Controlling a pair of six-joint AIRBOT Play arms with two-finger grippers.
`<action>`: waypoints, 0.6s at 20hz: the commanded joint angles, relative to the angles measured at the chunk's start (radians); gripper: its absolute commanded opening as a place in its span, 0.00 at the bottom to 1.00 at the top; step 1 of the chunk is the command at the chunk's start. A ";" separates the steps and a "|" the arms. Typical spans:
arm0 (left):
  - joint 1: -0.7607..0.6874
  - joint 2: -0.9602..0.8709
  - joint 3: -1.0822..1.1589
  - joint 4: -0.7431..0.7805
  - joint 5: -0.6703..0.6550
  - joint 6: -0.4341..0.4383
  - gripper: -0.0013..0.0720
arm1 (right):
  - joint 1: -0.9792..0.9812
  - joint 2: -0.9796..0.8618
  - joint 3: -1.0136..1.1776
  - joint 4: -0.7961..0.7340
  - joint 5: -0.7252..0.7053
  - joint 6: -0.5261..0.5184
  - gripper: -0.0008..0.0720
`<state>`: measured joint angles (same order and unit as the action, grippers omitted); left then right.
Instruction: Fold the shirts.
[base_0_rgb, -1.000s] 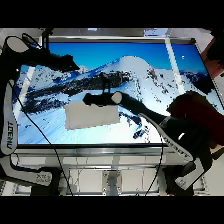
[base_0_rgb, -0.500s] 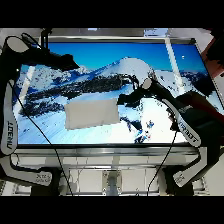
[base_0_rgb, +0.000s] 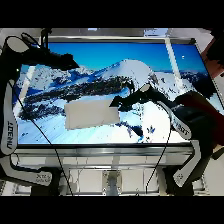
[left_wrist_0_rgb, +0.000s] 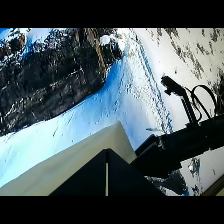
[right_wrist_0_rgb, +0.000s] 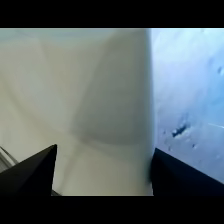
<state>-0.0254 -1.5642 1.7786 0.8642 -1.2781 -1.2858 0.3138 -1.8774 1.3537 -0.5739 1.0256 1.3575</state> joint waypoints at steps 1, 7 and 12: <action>0.000 0.001 0.001 0.000 0.000 0.004 0.03 | 0.025 -0.038 -0.001 0.090 -0.019 -0.019 0.91; 0.000 0.001 0.001 0.000 -0.018 0.027 0.03 | 0.043 -0.055 -0.001 0.124 0.125 -0.019 0.70; 0.000 0.001 0.001 0.001 -0.026 0.030 0.03 | 0.058 -0.055 0.001 0.132 0.105 -0.058 0.06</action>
<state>-0.0254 -1.5642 1.7786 0.8642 -1.2999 -1.2591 0.3630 -1.9312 1.3521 -0.4568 1.1294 1.3319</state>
